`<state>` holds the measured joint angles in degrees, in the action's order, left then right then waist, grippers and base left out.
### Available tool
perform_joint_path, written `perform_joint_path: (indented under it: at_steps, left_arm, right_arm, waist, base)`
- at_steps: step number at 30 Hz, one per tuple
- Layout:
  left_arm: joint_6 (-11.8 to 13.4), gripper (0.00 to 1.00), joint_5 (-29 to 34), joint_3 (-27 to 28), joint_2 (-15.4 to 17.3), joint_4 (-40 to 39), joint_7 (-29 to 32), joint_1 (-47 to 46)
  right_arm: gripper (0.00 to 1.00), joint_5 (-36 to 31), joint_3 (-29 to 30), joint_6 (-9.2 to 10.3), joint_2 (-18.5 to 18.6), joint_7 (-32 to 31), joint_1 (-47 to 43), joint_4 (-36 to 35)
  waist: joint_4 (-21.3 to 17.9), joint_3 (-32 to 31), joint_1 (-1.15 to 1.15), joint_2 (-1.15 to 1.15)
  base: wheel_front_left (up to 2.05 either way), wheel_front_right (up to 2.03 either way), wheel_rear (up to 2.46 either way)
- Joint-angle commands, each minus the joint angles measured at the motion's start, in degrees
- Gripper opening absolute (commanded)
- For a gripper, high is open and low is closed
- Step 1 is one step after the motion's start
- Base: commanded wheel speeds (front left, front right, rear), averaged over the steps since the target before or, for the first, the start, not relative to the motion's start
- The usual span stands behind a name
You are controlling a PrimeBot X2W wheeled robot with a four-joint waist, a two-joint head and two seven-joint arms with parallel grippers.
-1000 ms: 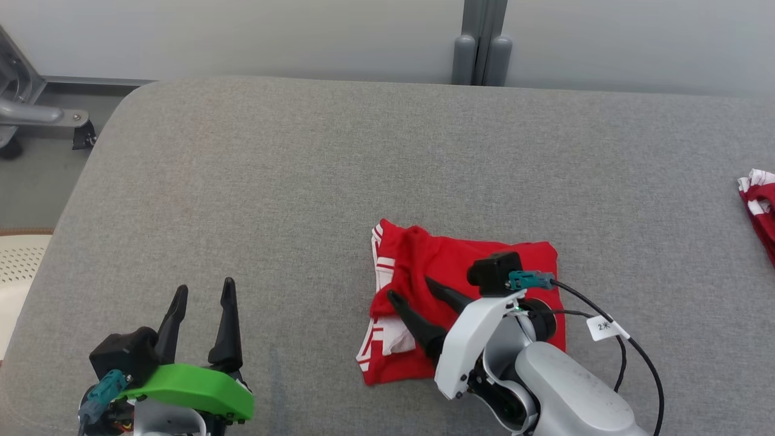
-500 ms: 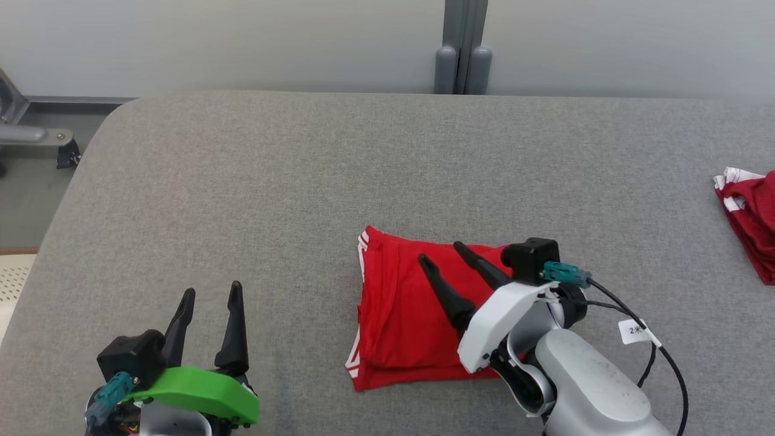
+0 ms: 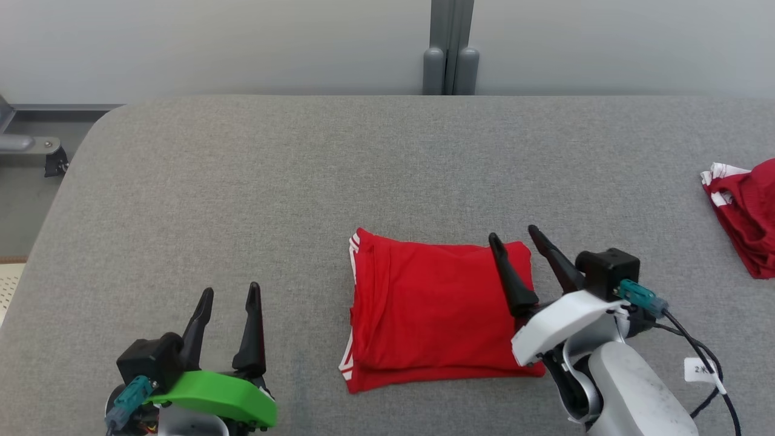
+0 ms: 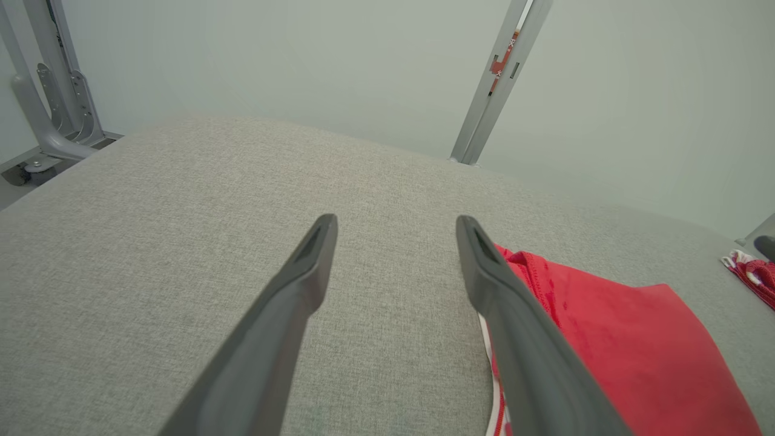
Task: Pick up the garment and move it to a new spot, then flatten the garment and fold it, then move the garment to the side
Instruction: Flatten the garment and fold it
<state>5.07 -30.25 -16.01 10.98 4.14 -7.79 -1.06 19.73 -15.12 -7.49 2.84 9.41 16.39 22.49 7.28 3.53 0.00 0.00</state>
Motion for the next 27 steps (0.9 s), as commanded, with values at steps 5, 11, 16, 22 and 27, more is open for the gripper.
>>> perform_joint_path:
  at_steps: [5,11,16,22,27]
  left_arm:
    - [-0.56,1.0,-0.3,-0.43,-1.25,1.8,-2.36,-0.89]
    - [-0.73,1.0,-0.56,0.44,-1.89,3.65,-4.95,0.22]
    - [-0.72,1.0,-0.34,2.13,-1.95,4.11,-6.54,2.29]
    - [-1.05,1.0,0.2,3.26,-2.25,4.15,-7.13,4.11]
    - [-1.12,1.0,0.68,3.66,-2.19,4.12,-7.31,4.47]
  right_arm:
    - [1.0,-2.56,5.43,0.02,0.12,1.86,-5.53,-4.59]
    - [1.0,-4.77,9.69,0.02,0.11,2.55,-11.03,-9.29]
    - [1.0,-5.48,11.2,0.02,0.11,2.94,-14.19,-12.06]
    - [1.0,-5.37,12.4,0.02,0.11,3.58,-15.98,-13.87]
    - [1.0,-5.12,12.51,0.02,0.11,3.79,-16.37,-14.13]
  waist:
    - [-0.5,-0.9,0.0,0.0]
    - [-1.77,-2.11,0.0,0.0]
    - [-3.0,-3.12,0.0,0.0]
    - [-3.61,-3.83,0.0,0.0]
    - [-3.73,-4.26,0.0,0.0]
  base:
    - [0.0,0.0,0.0]
    - [0.0,0.0,0.0]
    - [0.0,0.0,0.0]
    - [0.0,0.0,0.0]
    - [0.0,0.0,0.0]
